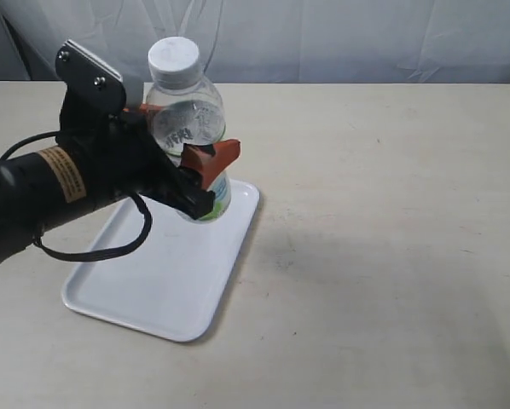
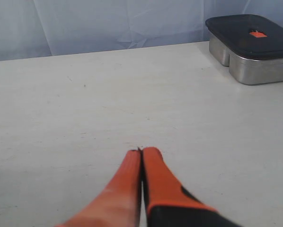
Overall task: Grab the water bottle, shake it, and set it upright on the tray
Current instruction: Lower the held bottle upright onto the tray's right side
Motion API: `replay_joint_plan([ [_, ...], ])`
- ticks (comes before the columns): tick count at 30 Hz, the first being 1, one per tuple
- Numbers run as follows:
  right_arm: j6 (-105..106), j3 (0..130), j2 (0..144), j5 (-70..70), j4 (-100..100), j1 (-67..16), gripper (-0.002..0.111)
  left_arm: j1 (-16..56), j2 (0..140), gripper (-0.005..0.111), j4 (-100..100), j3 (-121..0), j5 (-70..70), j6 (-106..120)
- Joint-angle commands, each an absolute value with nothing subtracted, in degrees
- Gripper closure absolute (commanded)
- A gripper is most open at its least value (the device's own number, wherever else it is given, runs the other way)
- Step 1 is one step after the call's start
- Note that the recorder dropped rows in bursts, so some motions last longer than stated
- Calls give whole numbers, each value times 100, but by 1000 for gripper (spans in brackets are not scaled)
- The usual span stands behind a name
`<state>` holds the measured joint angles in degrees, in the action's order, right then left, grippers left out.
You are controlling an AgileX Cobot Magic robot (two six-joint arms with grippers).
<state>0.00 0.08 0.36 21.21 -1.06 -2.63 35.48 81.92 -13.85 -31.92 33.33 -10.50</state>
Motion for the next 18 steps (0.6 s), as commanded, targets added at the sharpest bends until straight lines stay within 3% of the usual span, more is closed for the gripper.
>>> replay_joint_plan([
  [1, 0, 0, 0, 2035, -74, -230, 106, 3557, 8219, 106, -943, -3016, 4191, -683],
  [18, 0, 0, 0, 2035, -74, -230, 106, 3557, 9933, 106, 666, -3018, 6105, -394],
])
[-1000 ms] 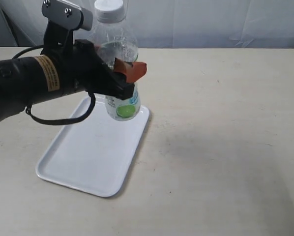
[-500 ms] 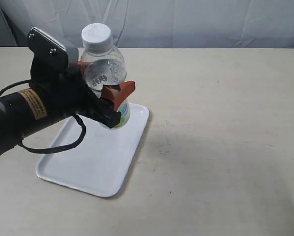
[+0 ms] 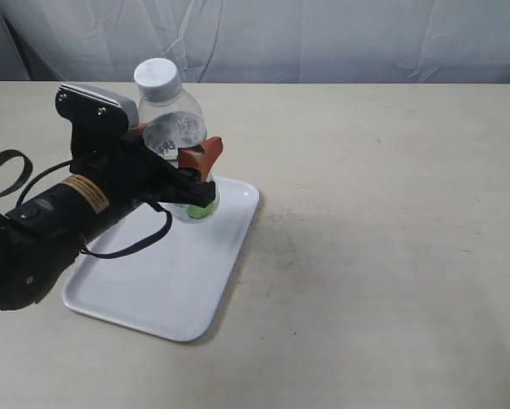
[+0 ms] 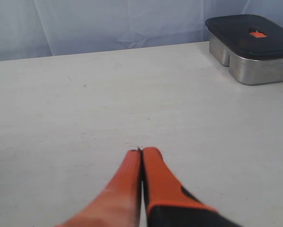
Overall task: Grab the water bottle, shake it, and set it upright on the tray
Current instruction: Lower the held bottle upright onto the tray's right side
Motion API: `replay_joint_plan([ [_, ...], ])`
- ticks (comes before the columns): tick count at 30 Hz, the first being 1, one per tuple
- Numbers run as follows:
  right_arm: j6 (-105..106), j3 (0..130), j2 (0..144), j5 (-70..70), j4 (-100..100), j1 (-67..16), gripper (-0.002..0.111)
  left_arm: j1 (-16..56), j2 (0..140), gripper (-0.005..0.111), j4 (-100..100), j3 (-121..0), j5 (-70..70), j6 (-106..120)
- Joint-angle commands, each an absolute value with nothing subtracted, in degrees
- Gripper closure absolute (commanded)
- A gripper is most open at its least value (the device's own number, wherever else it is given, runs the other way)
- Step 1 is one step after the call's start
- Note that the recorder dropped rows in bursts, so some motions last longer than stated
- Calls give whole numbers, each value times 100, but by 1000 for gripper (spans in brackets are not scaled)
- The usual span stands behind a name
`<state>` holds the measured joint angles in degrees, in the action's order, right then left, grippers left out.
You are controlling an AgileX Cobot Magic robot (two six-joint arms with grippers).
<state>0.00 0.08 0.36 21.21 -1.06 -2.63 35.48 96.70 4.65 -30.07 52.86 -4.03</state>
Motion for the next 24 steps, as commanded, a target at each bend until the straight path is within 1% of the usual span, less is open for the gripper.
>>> replay_joint_plan([
  [1, 0, 0, 0, 2035, -74, -230, 106, 3557, 10081, 106, 766, -3018, 6383, -394],
  [6, 0, 0, 0, 2035, -74, -230, 106, 3557, 10667, 106, 976, -3018, 6996, -536],
  [11, 0, 0, 0, 2035, -74, -230, 106, 3557, 10984, 106, 965, -3066, 6996, -709],
  [24, 0, 0, 0, 2035, -74, -230, 106, 3557, 10995, 106, 914, -3080, 6545, -686],
])
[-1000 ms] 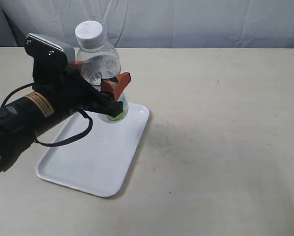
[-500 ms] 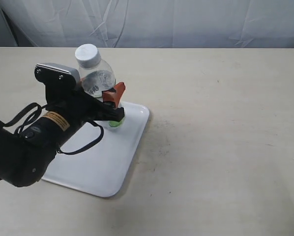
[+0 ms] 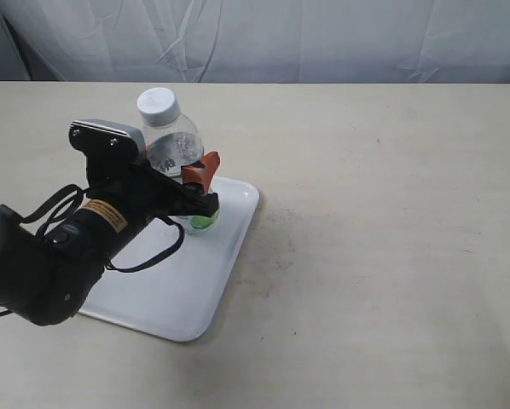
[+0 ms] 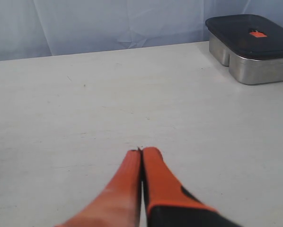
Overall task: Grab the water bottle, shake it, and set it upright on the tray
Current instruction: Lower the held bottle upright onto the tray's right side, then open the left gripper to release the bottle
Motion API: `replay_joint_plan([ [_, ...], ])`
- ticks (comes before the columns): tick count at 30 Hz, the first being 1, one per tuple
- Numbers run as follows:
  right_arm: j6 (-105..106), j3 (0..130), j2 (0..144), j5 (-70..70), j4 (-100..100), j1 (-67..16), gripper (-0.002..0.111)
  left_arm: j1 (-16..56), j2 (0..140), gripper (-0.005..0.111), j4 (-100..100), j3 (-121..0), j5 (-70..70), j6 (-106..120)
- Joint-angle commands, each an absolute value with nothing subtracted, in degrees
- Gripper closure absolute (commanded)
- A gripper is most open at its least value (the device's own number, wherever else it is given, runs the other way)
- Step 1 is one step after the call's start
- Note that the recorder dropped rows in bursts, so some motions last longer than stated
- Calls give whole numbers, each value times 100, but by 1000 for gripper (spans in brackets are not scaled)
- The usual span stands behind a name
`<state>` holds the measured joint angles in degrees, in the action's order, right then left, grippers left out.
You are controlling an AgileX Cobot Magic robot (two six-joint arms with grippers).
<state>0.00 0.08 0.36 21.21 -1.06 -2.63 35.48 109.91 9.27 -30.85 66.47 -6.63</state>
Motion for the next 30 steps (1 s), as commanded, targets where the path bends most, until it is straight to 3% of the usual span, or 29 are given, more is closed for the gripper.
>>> replay_joint_plan([
  [1, 0, 0, 0, 2035, -74, -230, 106, 3557, 10995, 106, 899, -3080, 6545, -686],
  [17, 0, 0, 0, 2035, -74, -230, 106, 3557, 10995, 104, 600, -3097, 6602, -686],
  [20, 0, 0, 0, 2035, -74, -230, 106, 3557, 10995, 91, 356, -3097, 6645, -686],
  [27, 0, 0, 0, 2035, -74, -230, 106, 3557, 10995, 31, 593, -3097, 6609, -640],
  [30, 0, 0, 0, 2035, -74, -230, 106, 3557, 10995, 23, 568, -3097, 6609, -558],
])
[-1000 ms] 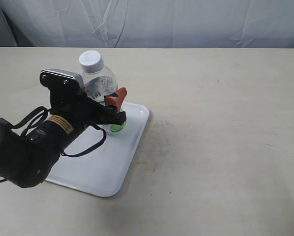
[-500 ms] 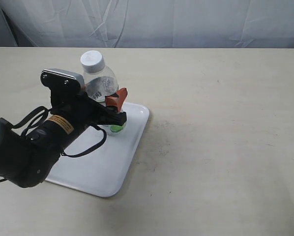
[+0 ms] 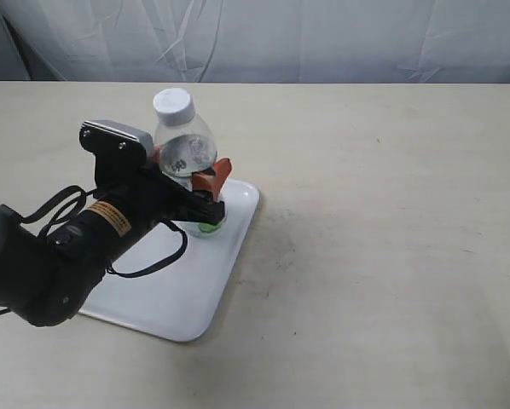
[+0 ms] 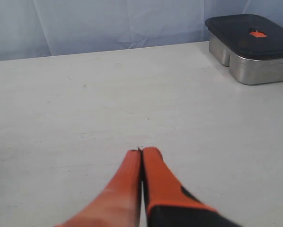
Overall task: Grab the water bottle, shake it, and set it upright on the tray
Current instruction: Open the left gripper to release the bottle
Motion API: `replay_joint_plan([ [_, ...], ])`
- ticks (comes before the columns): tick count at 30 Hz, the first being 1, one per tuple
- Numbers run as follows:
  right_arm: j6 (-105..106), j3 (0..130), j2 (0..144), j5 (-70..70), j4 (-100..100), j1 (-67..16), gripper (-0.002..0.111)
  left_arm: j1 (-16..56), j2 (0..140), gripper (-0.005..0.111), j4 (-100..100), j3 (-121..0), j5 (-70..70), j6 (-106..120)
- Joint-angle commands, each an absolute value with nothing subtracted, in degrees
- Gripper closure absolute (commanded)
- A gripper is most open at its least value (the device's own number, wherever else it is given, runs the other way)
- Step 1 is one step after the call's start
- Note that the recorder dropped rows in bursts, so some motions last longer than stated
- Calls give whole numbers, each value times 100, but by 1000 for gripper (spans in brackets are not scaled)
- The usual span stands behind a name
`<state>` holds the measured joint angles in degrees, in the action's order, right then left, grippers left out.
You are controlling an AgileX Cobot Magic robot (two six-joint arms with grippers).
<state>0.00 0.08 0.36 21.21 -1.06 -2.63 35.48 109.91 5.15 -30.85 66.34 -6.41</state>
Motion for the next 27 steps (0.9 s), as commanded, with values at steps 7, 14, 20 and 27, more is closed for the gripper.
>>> replay_joint_plan([
  [7, 0, 0, 0, 2035, -74, -230, 106, 3557, 10995, 16, 371, -3097, 6749, -558],
  [14, 0, 0, 0, 2035, -74, -230, 106, 3557, 10995, 4, 427, -3097, 6797, -536],
  [20, 0, 0, 0, 2035, -74, -230, 106, 3557, 10790, 2, 529, -3097, 6917, -466],
  [27, 0, 0, 0, 2035, -74, -230, 106, 3557, 10148, 2, 649, -3097, 6539, 107],
])
